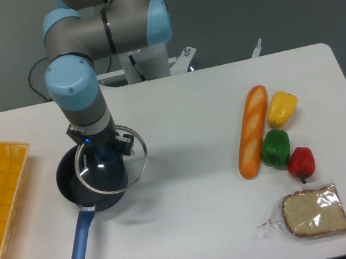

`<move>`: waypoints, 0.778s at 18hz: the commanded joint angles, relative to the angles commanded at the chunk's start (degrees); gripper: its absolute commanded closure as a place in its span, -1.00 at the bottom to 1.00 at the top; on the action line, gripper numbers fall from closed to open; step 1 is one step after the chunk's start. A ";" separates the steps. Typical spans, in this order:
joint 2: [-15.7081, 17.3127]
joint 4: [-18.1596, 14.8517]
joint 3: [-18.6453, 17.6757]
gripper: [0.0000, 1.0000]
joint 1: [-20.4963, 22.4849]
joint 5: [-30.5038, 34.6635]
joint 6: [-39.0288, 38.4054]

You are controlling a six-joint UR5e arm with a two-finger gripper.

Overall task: Open the lid
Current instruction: 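Lift the glass lid off the saucepan and carry it aside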

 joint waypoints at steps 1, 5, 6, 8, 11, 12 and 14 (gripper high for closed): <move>0.00 -0.88 0.53 0.11 0.62 0.09 1.23; 0.00 -3.52 2.55 0.11 3.34 0.18 5.98; 0.09 -3.78 2.73 0.11 4.13 0.18 6.86; 0.26 -3.79 3.43 0.11 4.92 0.18 8.61; 0.26 -3.87 4.40 0.11 6.59 0.26 11.34; 0.26 -3.87 4.40 0.11 7.03 0.26 12.13; 0.26 -4.31 4.40 0.11 7.91 0.26 14.41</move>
